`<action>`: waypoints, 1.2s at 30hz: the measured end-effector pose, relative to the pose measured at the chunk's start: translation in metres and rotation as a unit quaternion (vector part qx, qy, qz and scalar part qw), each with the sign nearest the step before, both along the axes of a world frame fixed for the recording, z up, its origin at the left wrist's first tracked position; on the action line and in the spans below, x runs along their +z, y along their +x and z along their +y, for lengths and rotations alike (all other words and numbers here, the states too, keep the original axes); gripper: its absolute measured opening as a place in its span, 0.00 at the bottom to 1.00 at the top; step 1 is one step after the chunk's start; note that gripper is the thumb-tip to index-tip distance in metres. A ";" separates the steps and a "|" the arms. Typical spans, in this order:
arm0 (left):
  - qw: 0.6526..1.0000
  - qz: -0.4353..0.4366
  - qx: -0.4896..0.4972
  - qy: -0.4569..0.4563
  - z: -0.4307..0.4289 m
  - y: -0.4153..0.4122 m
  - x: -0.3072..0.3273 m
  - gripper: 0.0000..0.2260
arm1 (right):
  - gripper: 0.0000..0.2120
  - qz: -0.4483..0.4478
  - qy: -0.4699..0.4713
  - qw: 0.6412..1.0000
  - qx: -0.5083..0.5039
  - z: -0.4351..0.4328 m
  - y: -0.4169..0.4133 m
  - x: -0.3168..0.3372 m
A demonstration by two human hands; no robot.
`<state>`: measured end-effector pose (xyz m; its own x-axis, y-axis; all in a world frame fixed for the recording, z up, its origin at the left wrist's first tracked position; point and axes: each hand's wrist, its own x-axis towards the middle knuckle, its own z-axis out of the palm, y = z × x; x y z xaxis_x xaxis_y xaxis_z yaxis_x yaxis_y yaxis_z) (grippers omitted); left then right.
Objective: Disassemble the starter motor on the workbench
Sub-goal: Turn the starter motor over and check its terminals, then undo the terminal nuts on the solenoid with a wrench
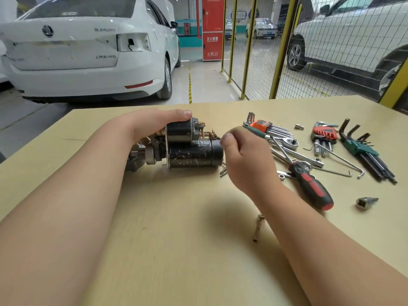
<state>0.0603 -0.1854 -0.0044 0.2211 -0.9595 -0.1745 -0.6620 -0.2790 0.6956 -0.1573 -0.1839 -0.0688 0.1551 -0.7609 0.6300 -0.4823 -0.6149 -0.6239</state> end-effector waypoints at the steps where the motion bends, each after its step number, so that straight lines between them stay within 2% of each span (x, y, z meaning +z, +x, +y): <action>1: 1.000 0.003 0.012 -0.005 0.000 0.000 -0.001 0.34 | 0.12 0.022 -0.036 0.999 0.013 0.008 0.006 -0.002; 4: 0.999 -0.008 0.040 -0.018 0.003 0.000 -0.003 0.35 | 0.15 0.027 0.002 0.999 0.041 0.008 0.013 -0.007; 7: 0.999 -0.029 0.031 -0.023 0.009 -0.006 -0.003 0.38 | 0.15 -0.103 0.069 0.992 0.011 -0.018 -0.007 0.004; 9: 0.998 -0.036 0.031 -0.041 0.011 -0.008 -0.004 0.39 | 0.15 -0.196 0.107 0.975 0.006 -0.030 -0.025 0.015; 10: 0.997 -0.035 0.033 -0.055 0.012 -0.009 -0.005 0.38 | 0.15 -0.208 0.132 0.969 0.017 -0.034 -0.034 0.019; 11: 0.996 -0.033 0.035 -0.070 0.013 -0.010 -0.007 0.36 | 0.14 -0.186 0.157 0.969 0.030 -0.035 -0.042 0.021; 12: 0.995 -0.027 0.039 -0.087 0.013 -0.012 -0.008 0.33 | 0.13 -0.121 0.184 0.975 0.034 -0.033 -0.050 0.022; 14: 0.992 -0.005 0.060 -0.110 0.011 -0.014 -0.009 0.29 | 0.11 0.098 0.215 0.972 0.015 -0.023 -0.064 0.021; 15: 0.992 -0.008 0.072 -0.108 0.009 -0.015 -0.008 0.31 | 0.10 0.193 0.211 0.958 0.005 -0.014 -0.070 0.018; 16: 0.991 -0.026 0.084 -0.096 0.006 -0.015 -0.006 0.34 | 0.08 0.251 0.206 0.946 0.001 -0.005 -0.073 0.013; 18: 0.987 -0.089 0.111 -0.076 -0.001 -0.014 -0.001 0.41 | 0.11 0.286 0.217 0.934 -0.005 0.017 -0.072 -0.003; 19: 0.983 -0.119 0.114 -0.082 -0.005 -0.014 0.001 0.40 | 0.16 0.289 0.219 0.932 -0.015 0.027 -0.068 -0.012; 22: 0.966 -0.189 0.091 -0.150 -0.011 -0.023 0.000 0.26 | 0.21 0.354 0.129 0.926 -0.033 0.042 -0.051 -0.037; 24: 0.958 -0.192 0.111 -0.179 -0.016 -0.031 -0.004 0.20 | 0.20 0.350 0.090 0.932 -0.034 0.038 -0.044 -0.045; 25: 0.955 -0.196 0.122 -0.184 -0.018 -0.032 -0.006 0.20 | 0.19 0.340 0.077 0.936 -0.039 0.031 -0.042 -0.045; 29: 0.952 -0.219 0.119 -0.179 -0.019 -0.023 -0.016 0.32 | 0.16 0.309 0.079 0.945 -0.074 -0.002 -0.032 -0.040; 31: 0.951 -0.226 0.109 -0.180 -0.017 -0.019 -0.019 0.35 | 0.14 0.302 0.083 0.946 -0.077 -0.018 -0.025 -0.036; 33: 0.959 -0.201 0.079 -0.186 -0.014 -0.016 -0.017 0.31 | 0.13 0.273 0.077 0.957 -0.060 -0.031 -0.021 -0.026; 36: 0.966 -0.160 0.033 -0.202 -0.011 -0.014 -0.016 0.25 | 0.11 0.162 0.098 0.982 -0.020 -0.045 -0.026 -0.003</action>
<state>0.0463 -0.1961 -0.0209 0.2645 -0.9172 0.2979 -0.8513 -0.0770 0.5189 -0.1829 -0.2290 -0.0718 0.2907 -0.8724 0.3929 -0.6961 -0.4746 -0.5388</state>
